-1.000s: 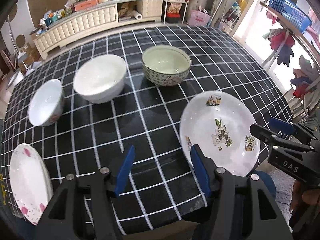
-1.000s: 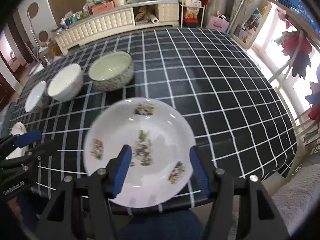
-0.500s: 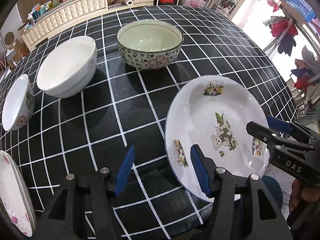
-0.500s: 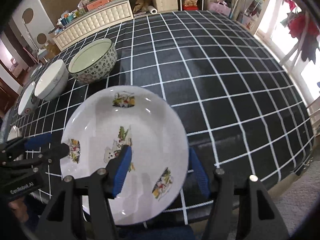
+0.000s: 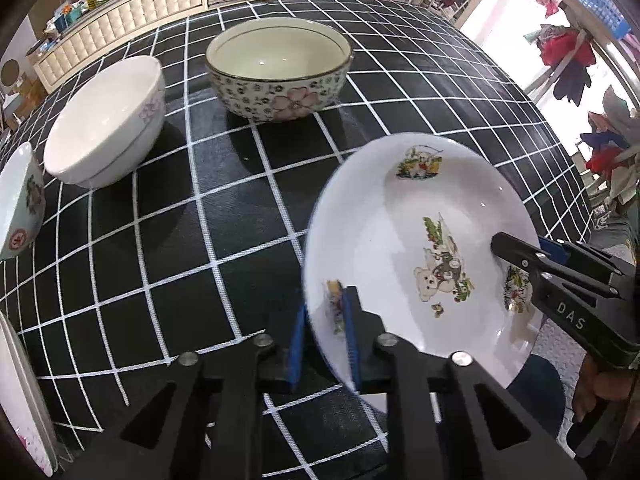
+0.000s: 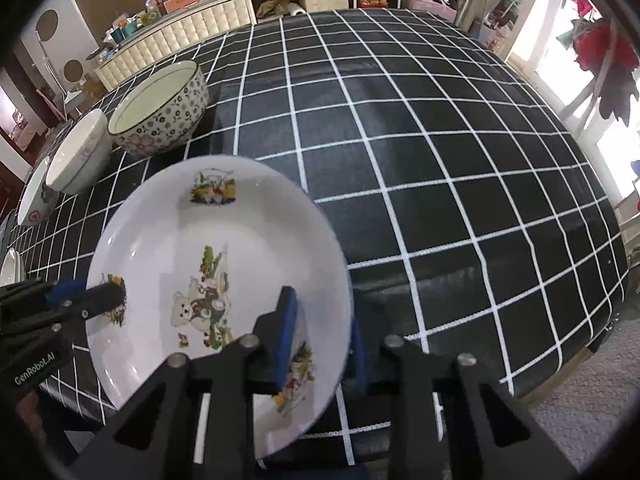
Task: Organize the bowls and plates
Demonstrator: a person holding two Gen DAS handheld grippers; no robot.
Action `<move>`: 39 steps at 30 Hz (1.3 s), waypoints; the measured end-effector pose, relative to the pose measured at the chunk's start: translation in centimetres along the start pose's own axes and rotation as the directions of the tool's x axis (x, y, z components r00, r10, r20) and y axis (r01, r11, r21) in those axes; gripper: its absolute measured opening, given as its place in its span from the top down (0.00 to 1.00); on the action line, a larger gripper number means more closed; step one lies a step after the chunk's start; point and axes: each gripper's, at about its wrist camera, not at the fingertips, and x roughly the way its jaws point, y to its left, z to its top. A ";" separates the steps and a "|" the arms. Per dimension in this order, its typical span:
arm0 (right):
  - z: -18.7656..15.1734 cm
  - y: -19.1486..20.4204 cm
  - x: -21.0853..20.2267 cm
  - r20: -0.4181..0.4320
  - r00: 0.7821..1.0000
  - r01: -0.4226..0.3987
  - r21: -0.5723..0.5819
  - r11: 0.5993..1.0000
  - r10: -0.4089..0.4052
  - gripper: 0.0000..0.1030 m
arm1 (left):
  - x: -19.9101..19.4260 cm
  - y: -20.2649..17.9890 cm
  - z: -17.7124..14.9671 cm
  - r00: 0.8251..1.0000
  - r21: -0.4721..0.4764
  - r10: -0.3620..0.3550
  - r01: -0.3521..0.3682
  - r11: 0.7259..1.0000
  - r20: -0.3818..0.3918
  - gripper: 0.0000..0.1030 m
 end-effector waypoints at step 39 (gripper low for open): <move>1.0 21.0 -4.6 0.077 0.979 -0.166 -0.239 0.957 0.189 0.77 | -14.0 18.6 -9.2 0.975 -0.279 0.165 -0.118 0.953 0.150 0.84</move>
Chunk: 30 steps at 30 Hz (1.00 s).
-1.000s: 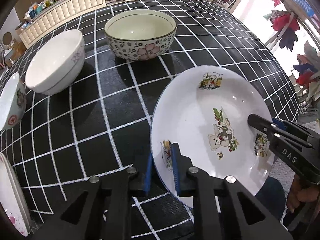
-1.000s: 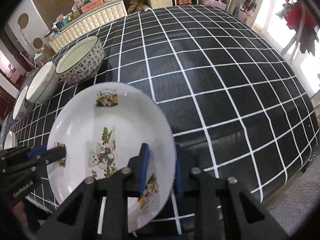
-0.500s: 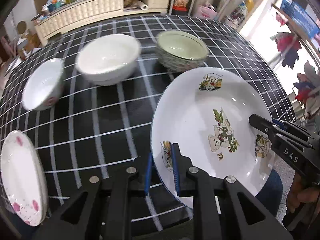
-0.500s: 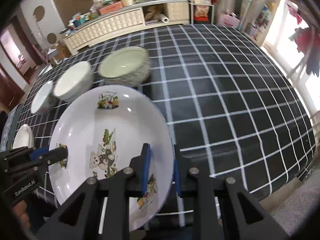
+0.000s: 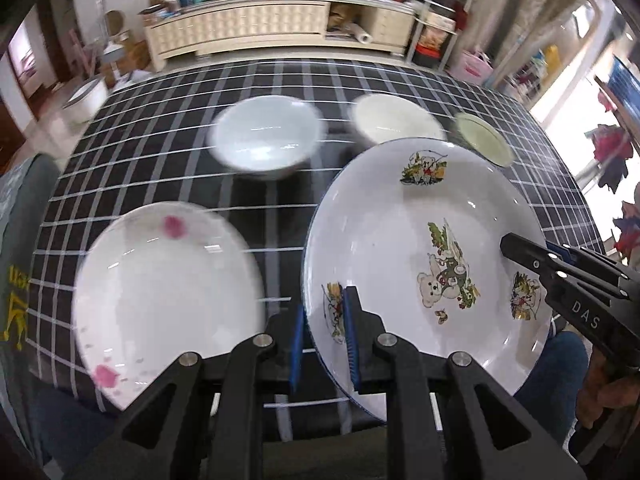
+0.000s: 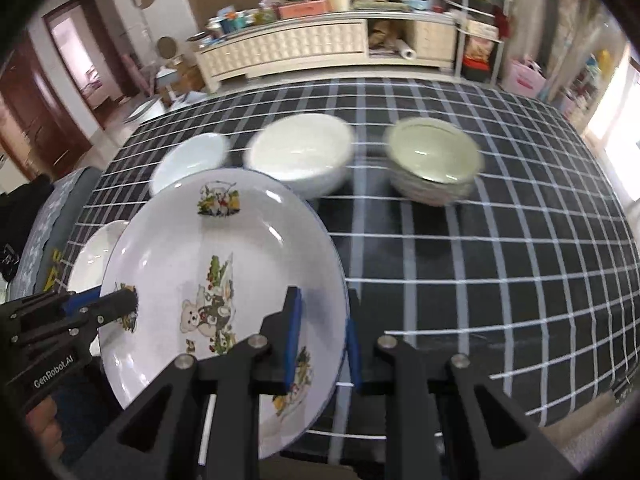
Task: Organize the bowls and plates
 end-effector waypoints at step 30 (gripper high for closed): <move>0.5 18.3 7.2 -0.142 0.989 -0.077 -0.250 0.965 0.043 0.77 | -1.0 18.8 -5.0 0.997 -0.281 0.056 -0.067 0.957 -0.050 0.85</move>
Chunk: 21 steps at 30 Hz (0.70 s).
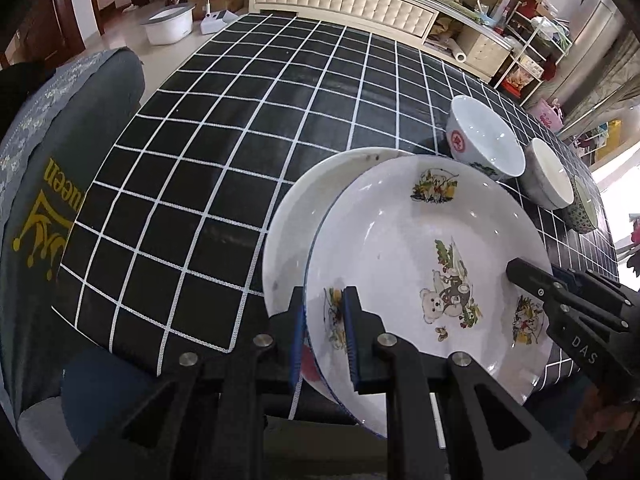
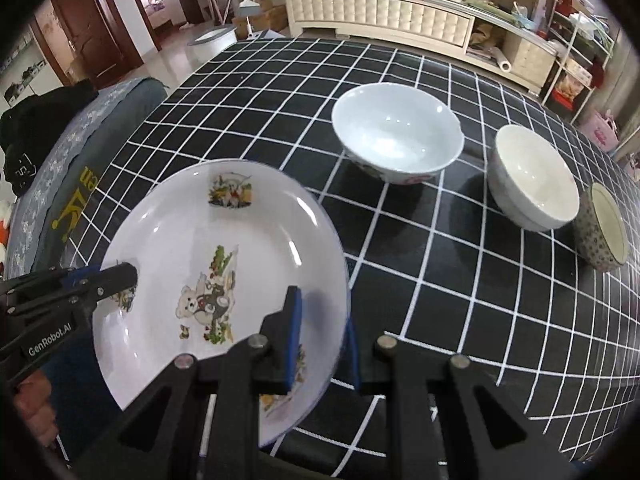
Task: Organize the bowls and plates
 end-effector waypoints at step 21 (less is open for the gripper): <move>0.7 0.1 2.2 -0.044 0.999 0.003 0.016 1.000 -0.003 0.77 | 0.6 0.8 0.3 0.999 -0.022 -0.015 0.014 1.000 -0.029 0.85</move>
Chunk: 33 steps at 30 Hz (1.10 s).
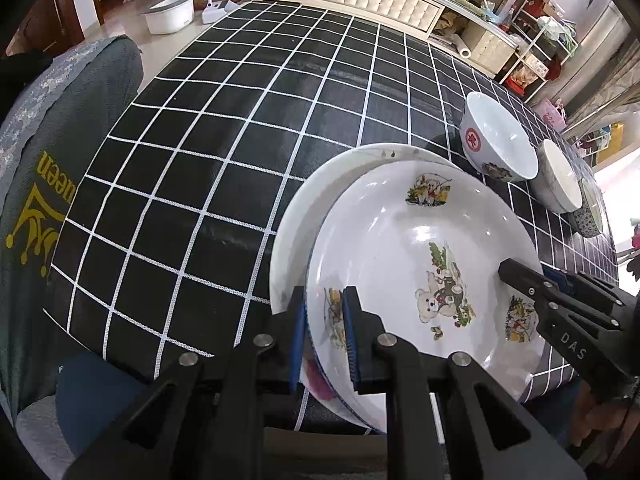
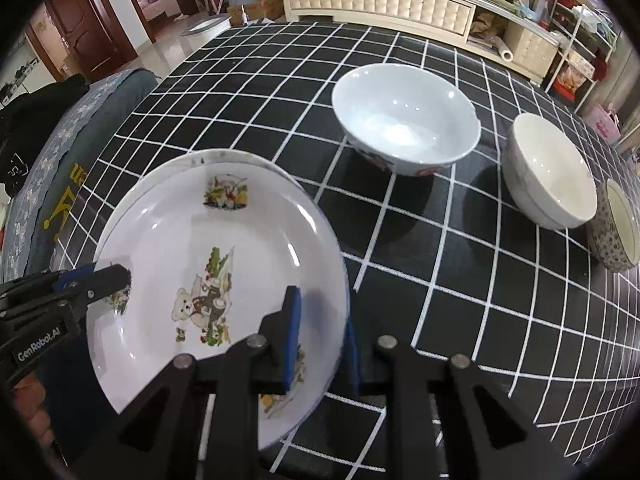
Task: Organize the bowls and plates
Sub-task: 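Open the left gripper and lift away from the plate stack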
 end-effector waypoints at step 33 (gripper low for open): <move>-0.6 -2.1 -5.0 0.128 0.992 -0.021 0.031 0.999 0.016 0.41 | -6.3 -5.9 0.1 0.983 0.147 0.045 -0.072 0.987 0.178 0.49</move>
